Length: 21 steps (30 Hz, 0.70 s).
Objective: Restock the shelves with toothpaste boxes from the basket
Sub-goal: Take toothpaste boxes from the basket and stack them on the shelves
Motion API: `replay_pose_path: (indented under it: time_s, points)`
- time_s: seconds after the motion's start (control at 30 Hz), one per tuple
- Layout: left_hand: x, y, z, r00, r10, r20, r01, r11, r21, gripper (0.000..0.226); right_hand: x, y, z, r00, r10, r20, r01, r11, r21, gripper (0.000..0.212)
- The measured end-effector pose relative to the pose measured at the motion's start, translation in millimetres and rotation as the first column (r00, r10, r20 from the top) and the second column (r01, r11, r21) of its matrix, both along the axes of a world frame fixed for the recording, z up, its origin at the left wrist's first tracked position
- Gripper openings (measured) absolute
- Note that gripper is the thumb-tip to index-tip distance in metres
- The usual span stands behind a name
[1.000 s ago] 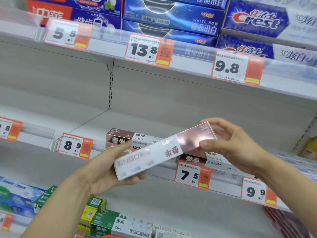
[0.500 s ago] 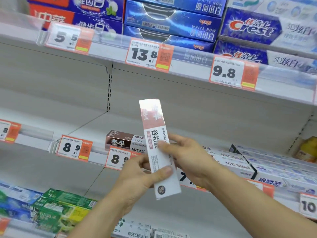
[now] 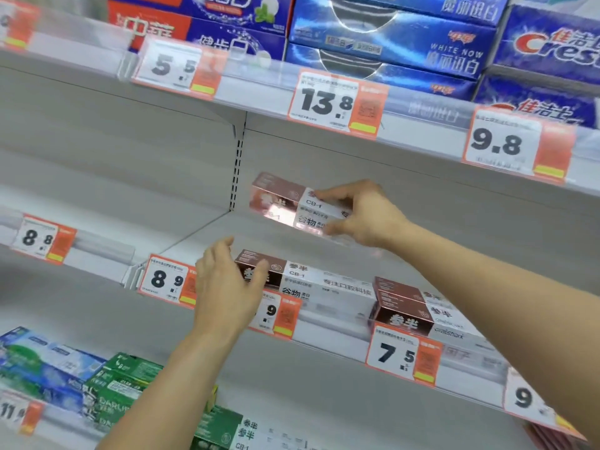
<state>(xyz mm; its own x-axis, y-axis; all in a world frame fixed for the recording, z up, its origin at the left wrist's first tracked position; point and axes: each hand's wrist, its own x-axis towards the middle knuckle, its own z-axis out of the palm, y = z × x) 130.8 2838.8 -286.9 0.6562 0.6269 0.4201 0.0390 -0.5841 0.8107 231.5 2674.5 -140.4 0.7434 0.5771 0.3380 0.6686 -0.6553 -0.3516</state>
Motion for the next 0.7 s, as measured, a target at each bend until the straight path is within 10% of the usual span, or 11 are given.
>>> replay_pose_path:
  time_s: [0.7]
  points:
    - [37,14,-10,0.965,-0.06,-0.255,0.063,0.998,0.005,0.075,51,0,-57,0.908,0.089,-0.409,-0.166,0.974,-0.157,0.038]
